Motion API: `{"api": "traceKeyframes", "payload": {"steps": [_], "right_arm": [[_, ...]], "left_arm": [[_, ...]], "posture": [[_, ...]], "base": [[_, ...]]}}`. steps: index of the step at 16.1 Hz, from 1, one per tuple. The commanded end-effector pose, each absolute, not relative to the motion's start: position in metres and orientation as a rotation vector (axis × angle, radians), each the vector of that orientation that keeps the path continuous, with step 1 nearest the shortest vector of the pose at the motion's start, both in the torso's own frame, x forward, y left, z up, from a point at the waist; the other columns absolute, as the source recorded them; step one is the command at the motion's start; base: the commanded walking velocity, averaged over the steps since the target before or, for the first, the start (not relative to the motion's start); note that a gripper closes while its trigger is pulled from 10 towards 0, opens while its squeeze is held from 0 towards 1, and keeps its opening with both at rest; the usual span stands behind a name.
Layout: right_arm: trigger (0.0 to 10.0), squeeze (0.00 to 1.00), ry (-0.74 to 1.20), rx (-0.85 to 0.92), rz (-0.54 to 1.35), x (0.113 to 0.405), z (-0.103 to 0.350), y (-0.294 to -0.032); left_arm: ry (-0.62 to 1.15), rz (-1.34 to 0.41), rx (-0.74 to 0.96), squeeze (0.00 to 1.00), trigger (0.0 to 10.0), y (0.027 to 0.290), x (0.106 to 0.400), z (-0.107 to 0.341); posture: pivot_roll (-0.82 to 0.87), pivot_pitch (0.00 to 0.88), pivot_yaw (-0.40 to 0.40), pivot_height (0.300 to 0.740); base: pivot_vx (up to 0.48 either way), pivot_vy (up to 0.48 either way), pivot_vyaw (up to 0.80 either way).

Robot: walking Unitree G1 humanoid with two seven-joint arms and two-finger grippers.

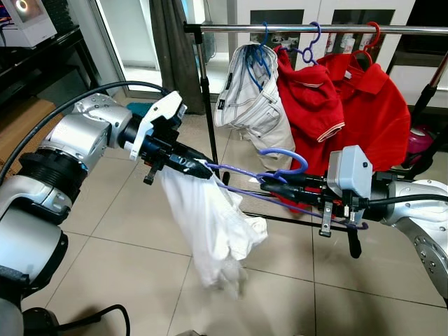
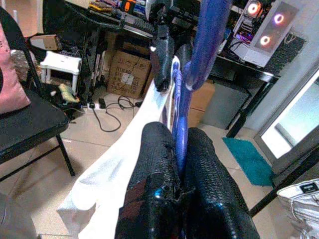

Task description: Hang hanger

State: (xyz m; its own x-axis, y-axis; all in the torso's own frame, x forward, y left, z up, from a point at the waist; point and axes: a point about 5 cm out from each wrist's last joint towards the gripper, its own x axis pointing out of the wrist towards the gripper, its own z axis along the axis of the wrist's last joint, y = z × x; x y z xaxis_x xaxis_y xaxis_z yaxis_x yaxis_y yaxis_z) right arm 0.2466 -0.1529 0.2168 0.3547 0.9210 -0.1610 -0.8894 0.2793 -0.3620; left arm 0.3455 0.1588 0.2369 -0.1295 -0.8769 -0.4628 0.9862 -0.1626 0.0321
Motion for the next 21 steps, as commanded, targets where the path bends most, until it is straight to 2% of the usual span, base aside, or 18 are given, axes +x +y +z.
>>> {"api": "traceKeyframes", "payload": {"steps": [1,7,8,9,10,13,16,17,19,21], "right_arm": [[10.0,0.0,-0.146,-0.44,1.252,0.245,0.229,-0.149],[10.0,0.0,-0.172,-0.404,1.222,0.25,0.233,-0.149],[10.0,0.15,-0.169,-0.38,1.214,0.251,0.233,-0.15],[10.0,0.62,-0.168,-0.365,1.206,0.251,0.233,-0.15],[10.0,1.0,-0.167,-0.323,1.175,0.253,0.232,-0.152],[10.0,1.0,-0.178,-0.286,1.116,0.253,0.23,-0.154],[10.0,1.0,-0.275,-0.229,0.89,0.258,0.237,-0.173],[10.0,1.0,-0.348,-0.12,0.814,0.254,0.248,-0.182],[10.0,1.0,-0.399,-0.035,0.792,0.246,0.256,-0.183],[10.0,1.0,-0.394,0.178,0.914,0.223,0.257,-0.165]], "left_arm": [[0.361,-1.676,0.479,0.0,0.0,0.168,0.343,0.233],[0.297,-1.686,0.445,0.0,0.0,0.167,0.343,0.234],[0.284,-1.682,0.421,0.0,0.0,0.167,0.343,0.235],[0.279,-1.676,0.413,0.0,0.0,0.168,0.343,0.236],[0.256,-1.645,0.394,0.0,0.0,0.171,0.347,0.238],[0.225,-1.593,0.346,0.0,0.0,0.176,0.353,0.239],[0.16,-1.437,0.38,0.0,0.0,0.177,0.363,0.235],[0.106,-1.347,0.351,0.0,0.0,0.176,0.368,0.235],[0.065,-1.259,0.315,0.0,0.0,0.176,0.374,0.236],[-0.034,-1.225,0.19,0.0,0.0,0.167,0.38,0.244]], "posture": [[-0.23,0.0,0.135,0.74],[-0.22,0.0,0.128,0.74],[-0.22,0.0,0.128,0.74],[-0.22,0.0,0.128,0.74],[-0.22,0.0,0.126,0.74],[-0.22,0.0,0.128,0.74],[-0.23,0.0,0.13,0.74],[-0.23,0.0,0.133,0.74],[-0.24,0.0,0.135,0.74],[-0.25,0.0,0.138,0.74]], "base": [[0.0,0.0,0.0],[0.0,0.0,0.0],[0.0,0.0,0.0],[0.0,0.0,0.0],[0.0,0.0,0.0],[0.0,0.0,0.0],[0.0,0.0,0.0],[0.0,0.0,0.0],[0.0,0.0,0.0],[0.0,0.0,0.0]]}}
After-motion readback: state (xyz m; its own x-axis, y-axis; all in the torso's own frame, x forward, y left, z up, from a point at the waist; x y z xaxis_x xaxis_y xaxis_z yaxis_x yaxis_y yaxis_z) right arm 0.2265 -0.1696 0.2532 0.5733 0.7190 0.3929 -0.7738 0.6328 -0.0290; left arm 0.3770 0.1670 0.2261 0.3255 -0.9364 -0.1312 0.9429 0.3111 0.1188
